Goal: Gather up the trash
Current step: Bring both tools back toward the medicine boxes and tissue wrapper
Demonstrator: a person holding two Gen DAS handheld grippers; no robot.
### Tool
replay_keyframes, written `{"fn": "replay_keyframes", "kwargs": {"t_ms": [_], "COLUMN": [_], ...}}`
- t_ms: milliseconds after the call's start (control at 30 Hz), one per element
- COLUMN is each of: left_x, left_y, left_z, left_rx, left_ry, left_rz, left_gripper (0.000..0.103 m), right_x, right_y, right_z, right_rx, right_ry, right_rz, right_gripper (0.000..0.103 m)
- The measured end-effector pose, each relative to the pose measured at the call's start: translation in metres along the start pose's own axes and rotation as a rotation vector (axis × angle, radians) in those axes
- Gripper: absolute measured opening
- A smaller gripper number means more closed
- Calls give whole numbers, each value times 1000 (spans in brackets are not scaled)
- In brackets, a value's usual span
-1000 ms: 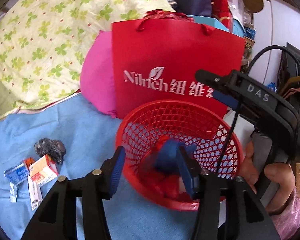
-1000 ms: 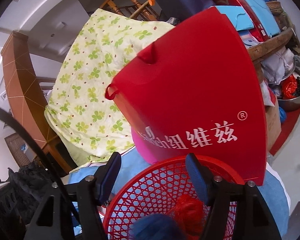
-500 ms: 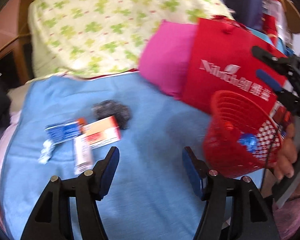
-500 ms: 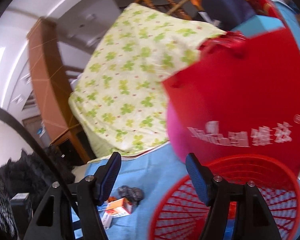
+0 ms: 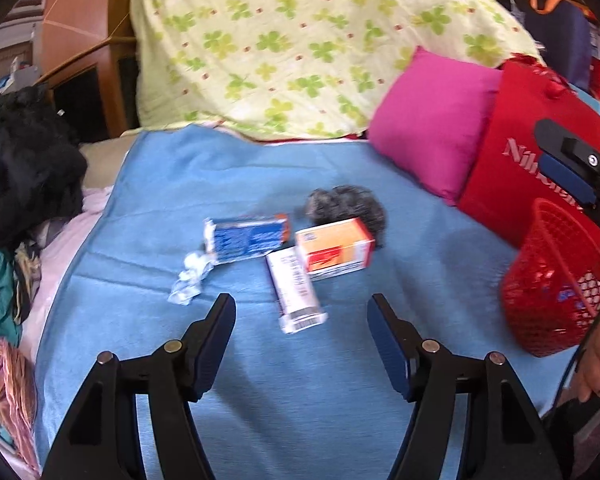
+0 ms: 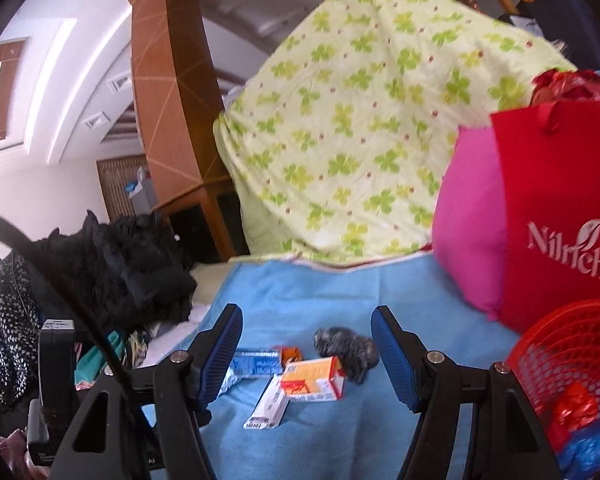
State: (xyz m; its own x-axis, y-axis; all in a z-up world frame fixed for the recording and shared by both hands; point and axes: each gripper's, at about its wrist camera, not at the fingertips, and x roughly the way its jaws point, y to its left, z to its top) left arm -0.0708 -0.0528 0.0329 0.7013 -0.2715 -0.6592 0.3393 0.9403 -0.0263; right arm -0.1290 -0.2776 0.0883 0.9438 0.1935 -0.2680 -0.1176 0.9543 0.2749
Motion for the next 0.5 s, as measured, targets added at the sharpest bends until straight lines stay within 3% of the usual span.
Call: {"fn": "replay_keyframes", "kwargs": {"t_ms": [200, 500], "left_x": [23, 57], "left_y": [21, 32], "left_z": [-9, -25], "left_rx": [-24, -57], "left_ry": [29, 78], "left_rz": [46, 46], "left_gripper": [69, 69], "right_x": [28, 53], "right_y": [3, 11], "right_z": [-11, -25], "right_rx": [23, -4], "right_ry": [98, 197], "right_rz": [-7, -24], "right_gripper": [71, 71]}}
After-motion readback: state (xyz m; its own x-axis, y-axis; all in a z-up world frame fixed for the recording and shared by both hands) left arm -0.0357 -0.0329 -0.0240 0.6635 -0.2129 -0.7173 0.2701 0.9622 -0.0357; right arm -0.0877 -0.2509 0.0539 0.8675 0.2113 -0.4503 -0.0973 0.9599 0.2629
